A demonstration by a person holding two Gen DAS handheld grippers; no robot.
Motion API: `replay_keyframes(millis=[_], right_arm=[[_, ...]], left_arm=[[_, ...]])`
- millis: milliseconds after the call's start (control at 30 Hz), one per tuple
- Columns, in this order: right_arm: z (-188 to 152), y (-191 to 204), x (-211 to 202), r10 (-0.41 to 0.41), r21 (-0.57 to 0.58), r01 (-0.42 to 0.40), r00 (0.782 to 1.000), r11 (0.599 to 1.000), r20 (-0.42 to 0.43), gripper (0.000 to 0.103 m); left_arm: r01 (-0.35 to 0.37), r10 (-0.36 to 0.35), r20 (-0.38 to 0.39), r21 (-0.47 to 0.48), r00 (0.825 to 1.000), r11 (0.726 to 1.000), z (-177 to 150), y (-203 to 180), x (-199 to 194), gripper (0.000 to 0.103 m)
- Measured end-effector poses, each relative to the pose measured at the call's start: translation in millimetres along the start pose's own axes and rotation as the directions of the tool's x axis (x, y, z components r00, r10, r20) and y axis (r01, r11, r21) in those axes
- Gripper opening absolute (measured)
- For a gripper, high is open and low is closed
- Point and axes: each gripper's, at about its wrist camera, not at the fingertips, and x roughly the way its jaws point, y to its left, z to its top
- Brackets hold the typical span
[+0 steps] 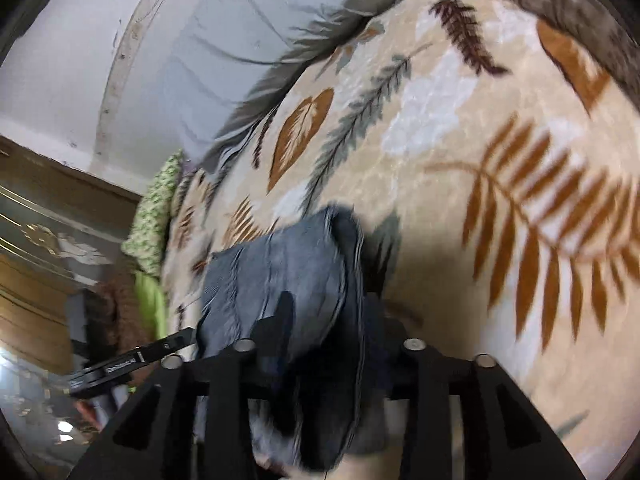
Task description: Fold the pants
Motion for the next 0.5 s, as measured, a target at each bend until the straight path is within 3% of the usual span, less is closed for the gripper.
replay_keyframes(millis=[167, 300, 367, 400, 433, 467, 500], right_arm=[[-21.6, -3.4, 6.7, 0.072, 0.035, -0.071, 0.997, 0.997, -0.04, 0.05], [-27.9, -6.7, 16.5, 0.175, 0.12, -0.165, 0.982, 0.979, -0.078, 0.051], [-31.9, -1.3, 15.0, 0.158, 0.092, -0.151, 0.984, 0.984, -0.079, 0.052], [-34.4, 5.4, 15.2, 0.116, 0.046, -0.112, 0.989, 0.993, -0.089, 0.049], [-37.1, 15.2, 13.8, 0.056, -0.024, -0.058, 0.995, 0.998, -0.083, 0.024], [-39.5, 25.8, 10.9, 0.01, -0.103, -0.017, 0.998, 0.995, -0.068, 0.009], [-40.9, 37.6, 6.6, -0.026, -0.175, 0.016, 0.998, 0.984, -0.051, 0.009]], left_arm=[[0.086, -0.086, -0.018, -0.02, 0.996, 0.996, -27.9, 2.7, 0.5, 0.052], [0.086, -0.087, -0.021, -0.027, 0.996, 0.996, -33.2, 0.5, 0.1, 0.053], [0.08, -0.081, -0.021, -0.021, 0.997, 0.997, -34.6, -1.8, -0.5, 0.053], [0.073, -0.073, -0.02, -0.018, 0.997, 0.997, -35.3, -2.8, -0.5, 0.053], [0.063, -0.063, -0.015, -0.012, 0.998, 0.998, -36.0, -5.3, -1.0, 0.053], [0.051, -0.051, -0.008, -0.006, 0.999, 0.999, -36.9, -8.0, -1.6, 0.052], [0.035, -0.035, 0.0, 0.007, 0.999, 0.999, -38.7, -10.8, -2.3, 0.052]])
